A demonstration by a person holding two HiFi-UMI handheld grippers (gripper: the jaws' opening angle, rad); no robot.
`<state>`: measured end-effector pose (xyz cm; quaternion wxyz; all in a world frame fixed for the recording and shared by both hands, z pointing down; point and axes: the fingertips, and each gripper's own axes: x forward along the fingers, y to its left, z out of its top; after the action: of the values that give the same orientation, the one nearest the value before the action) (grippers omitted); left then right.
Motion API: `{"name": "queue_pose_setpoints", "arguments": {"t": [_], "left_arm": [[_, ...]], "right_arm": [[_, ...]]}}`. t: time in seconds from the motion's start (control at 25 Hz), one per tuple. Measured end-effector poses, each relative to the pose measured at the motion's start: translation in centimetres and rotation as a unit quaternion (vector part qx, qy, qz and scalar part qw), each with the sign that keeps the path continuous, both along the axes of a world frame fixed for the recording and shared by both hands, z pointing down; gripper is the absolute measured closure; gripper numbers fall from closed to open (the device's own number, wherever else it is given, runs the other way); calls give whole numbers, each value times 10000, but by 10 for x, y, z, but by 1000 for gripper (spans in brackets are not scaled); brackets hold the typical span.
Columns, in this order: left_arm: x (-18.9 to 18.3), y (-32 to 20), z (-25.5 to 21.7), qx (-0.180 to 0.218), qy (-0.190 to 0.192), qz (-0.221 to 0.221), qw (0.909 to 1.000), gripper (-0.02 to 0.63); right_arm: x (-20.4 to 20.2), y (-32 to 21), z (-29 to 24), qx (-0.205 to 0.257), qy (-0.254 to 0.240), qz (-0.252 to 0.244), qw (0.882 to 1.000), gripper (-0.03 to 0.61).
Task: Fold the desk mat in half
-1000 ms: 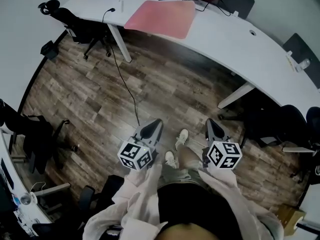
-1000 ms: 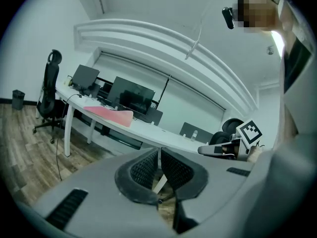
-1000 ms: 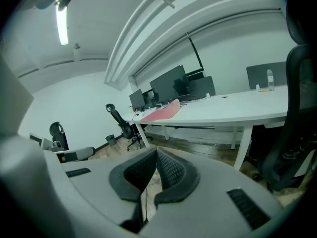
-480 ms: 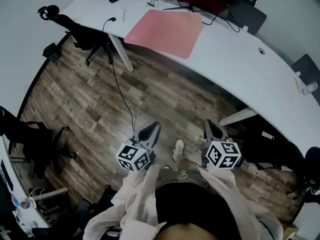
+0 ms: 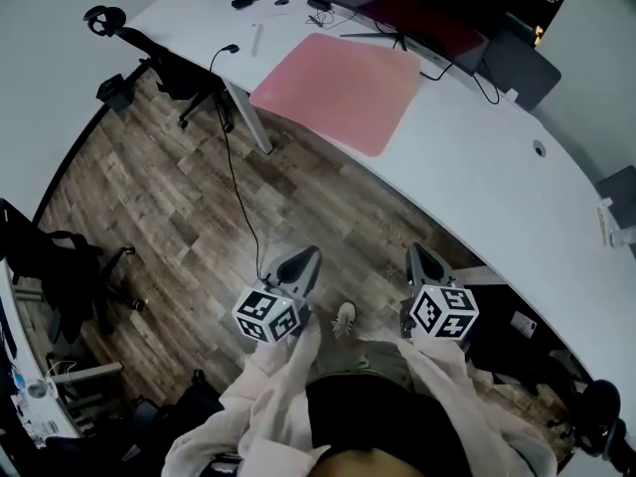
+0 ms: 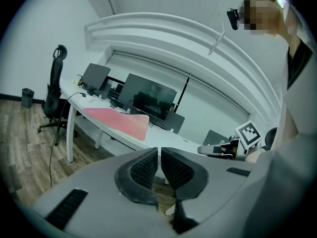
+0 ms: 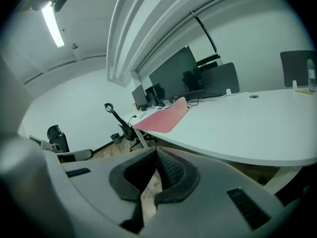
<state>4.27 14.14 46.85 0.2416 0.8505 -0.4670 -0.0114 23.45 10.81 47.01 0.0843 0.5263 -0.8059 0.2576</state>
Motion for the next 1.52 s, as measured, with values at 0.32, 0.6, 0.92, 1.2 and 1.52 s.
{"name": "queue_pose_setpoints", "arguments": {"t": [0.32,0.6,0.92,1.2,1.52], "left_arm": [[-2,-34,10,-135,-42,-86,9999,571],[-11,-104,15,-193,35,12,9998,571],[-40,-229,19,-327,92,448,9984,571],[-62,-324,13,-317,131,990,9945,571],[-50,-381,2,-184,188,1461,9889,571]], "right_arm": [[-13,-31,15,-192,-77,-221,9995,565],[-25,-97,18,-281,19,-156,9995,565],[-47,-214,16,-309,103,94,9994,565],[-65,-302,-2,-185,408,226,9987,565],[-50,-354,-18,-141,714,341,9968,565]]}}
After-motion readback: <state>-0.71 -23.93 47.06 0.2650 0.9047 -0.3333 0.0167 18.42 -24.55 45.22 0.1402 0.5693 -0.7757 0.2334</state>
